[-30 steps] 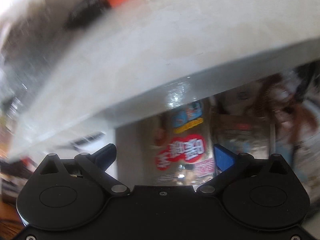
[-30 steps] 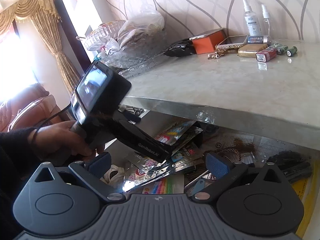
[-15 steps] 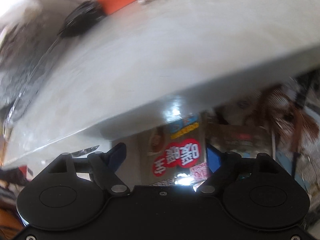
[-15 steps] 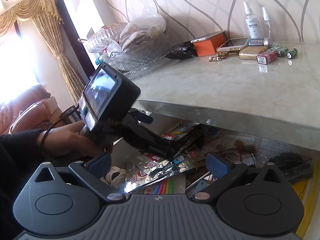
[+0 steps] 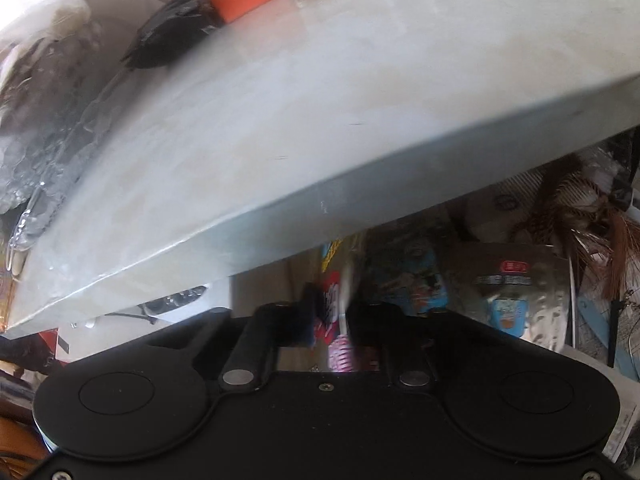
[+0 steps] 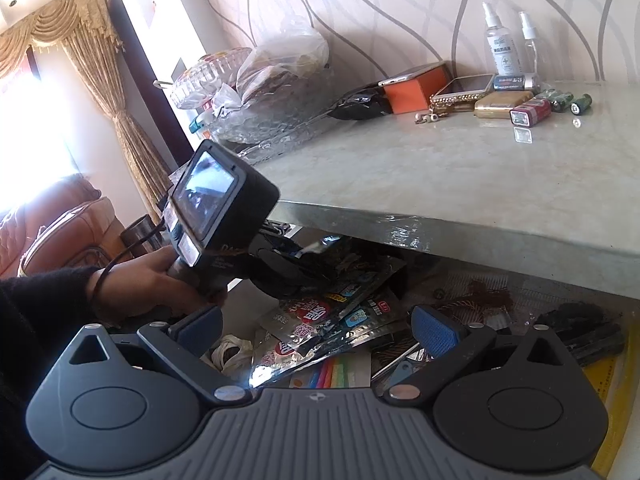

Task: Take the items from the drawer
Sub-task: 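Grasp the printed snack packet and place it on the countertop with the left gripper, then lower the open left gripper into the drawer over another packet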

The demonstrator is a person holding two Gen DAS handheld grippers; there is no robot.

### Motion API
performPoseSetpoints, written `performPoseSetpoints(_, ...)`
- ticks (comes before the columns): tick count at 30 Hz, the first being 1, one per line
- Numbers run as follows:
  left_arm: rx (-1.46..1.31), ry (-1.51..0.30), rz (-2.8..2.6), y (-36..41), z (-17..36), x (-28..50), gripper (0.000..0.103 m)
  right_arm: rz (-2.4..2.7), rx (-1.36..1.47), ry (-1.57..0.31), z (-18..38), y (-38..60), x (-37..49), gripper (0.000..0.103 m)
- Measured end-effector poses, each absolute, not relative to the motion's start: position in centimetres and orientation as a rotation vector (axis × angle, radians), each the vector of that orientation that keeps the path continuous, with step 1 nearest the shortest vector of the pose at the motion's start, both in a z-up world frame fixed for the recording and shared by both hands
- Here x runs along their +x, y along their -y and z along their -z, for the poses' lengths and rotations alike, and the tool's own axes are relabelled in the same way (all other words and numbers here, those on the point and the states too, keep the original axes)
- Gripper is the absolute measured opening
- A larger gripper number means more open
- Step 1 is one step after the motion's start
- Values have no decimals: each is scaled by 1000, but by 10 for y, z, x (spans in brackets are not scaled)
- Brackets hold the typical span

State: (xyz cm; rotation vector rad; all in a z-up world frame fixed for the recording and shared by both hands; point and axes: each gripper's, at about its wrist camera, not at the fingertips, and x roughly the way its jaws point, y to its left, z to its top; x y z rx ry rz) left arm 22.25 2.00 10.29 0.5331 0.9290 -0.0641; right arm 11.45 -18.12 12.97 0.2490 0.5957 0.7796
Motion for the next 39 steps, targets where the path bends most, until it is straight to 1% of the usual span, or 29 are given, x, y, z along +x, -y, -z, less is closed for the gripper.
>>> performPoseSetpoints(2,531,-958,100,-22,-113,222,5,-779,254,-594,-130,182,115,103)
performPoseSetpoints(7,618,-1052,257,-33,-138,194,5,-774,269,-603,-129,184,118,103)
performPoseSetpoints(12,574,-1093,297,-44,-196,167,5,-762,289,-619,-128,186,122,103)
performPoseSetpoints(15,532,-1053,243,-58,-234,176,5,-751,308,-632,-127,188,126,103)
performPoseSetpoints(19,617,-859,119,-57,-269,190,5,-748,336,-640,-126,190,129,103)
performPoseSetpoints(21,678,-791,87,-52,-267,206,5,-748,343,-641,-126,191,129,103)
performPoseSetpoints(25,785,-729,46,-41,-229,254,5,-748,340,-636,-126,190,126,103)
performPoseSetpoints(27,797,-721,41,-33,-211,275,7,-744,324,-626,-127,189,124,103)
performPoseSetpoints(29,762,-750,35,-32,-201,293,13,-745,308,-619,-127,188,122,103)
performPoseSetpoints(30,744,-758,37,-31,-197,299,27,-747,302,-616,-128,187,121,103)
performPoseSetpoints(31,733,-751,44,-29,-195,301,34,-750,300,-609,-128,188,120,103)
performPoseSetpoints(32,732,-723,60,-26,-195,298,51,-756,300,-604,-129,188,119,103)
performPoseSetpoints(33,730,-699,72,-22,-196,296,72,-759,301,-604,-129,188,119,103)
performPoseSetpoints(34,727,-683,77,-18,-196,296,80,-761,302,-604,-129,188,120,103)
performPoseSetpoints(35,719,-668,84,-15,-196,296,83,-762,301,-607,-129,188,120,103)
performPoseSetpoints(39,652,-675,96,-13,-199,296,83,-766,295,-608,-129,187,120,103)
